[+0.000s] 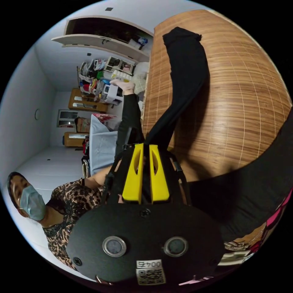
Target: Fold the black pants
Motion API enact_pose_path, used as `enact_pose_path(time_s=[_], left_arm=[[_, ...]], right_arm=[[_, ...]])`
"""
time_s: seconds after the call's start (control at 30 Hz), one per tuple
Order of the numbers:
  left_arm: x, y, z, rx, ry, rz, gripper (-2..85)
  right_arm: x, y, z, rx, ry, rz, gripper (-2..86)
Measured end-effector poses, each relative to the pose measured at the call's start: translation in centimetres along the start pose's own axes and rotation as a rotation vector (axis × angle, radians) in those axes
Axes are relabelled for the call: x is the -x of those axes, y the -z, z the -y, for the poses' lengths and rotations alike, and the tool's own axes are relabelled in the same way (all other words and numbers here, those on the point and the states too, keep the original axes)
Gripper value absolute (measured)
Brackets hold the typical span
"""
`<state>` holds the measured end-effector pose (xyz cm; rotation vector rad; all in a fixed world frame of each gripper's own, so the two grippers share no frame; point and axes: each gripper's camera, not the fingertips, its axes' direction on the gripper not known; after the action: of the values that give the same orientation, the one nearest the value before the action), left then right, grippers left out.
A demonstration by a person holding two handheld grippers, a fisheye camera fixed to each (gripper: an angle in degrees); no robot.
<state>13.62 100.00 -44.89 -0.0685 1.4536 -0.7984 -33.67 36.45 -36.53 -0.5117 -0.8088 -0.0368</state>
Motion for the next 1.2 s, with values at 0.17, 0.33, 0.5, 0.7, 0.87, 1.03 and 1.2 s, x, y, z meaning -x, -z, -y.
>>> enact_pose_path(time_s=[0.17,0.33,0.5,0.7,0.87,1.03,1.2], left_arm=[[-0.8,1.4,0.4,-0.03,-0.03,-0.166,19.3],[-1.0,1.6,0.9,-0.024,-0.033,-0.349,17.4],[-1.4,1.5,1.7,-0.002,-0.023,-0.354,12.3],[-3.7,2.9,2.7,0.0,0.034,-0.176,4.4],[-7.0,3.5,3.1,0.044,0.048,0.044,3.5],[-9.1,3.8,4.3,0.043,0.052,0.042,3.1],[-11.2,3.9,6.3,0.03,0.039,0.011,3.0]], right_arm=[[0.2,1.4,-1.7,-0.062,0.0,0.04,4.6],[-1.2,2.6,-3.6,-0.123,-0.021,0.107,4.6],[-3.2,4.0,-5.9,-0.174,-0.046,0.158,4.6],[-6.7,4.6,-8.7,-0.178,-0.121,0.155,4.6],[-9.3,3.1,-10.8,-0.12,-0.183,0.169,5.2],[-11.8,2.4,-12.2,-0.175,-0.215,0.353,14.3],[-13.3,1.5,-12.2,-0.192,-0.24,0.479,21.5]])
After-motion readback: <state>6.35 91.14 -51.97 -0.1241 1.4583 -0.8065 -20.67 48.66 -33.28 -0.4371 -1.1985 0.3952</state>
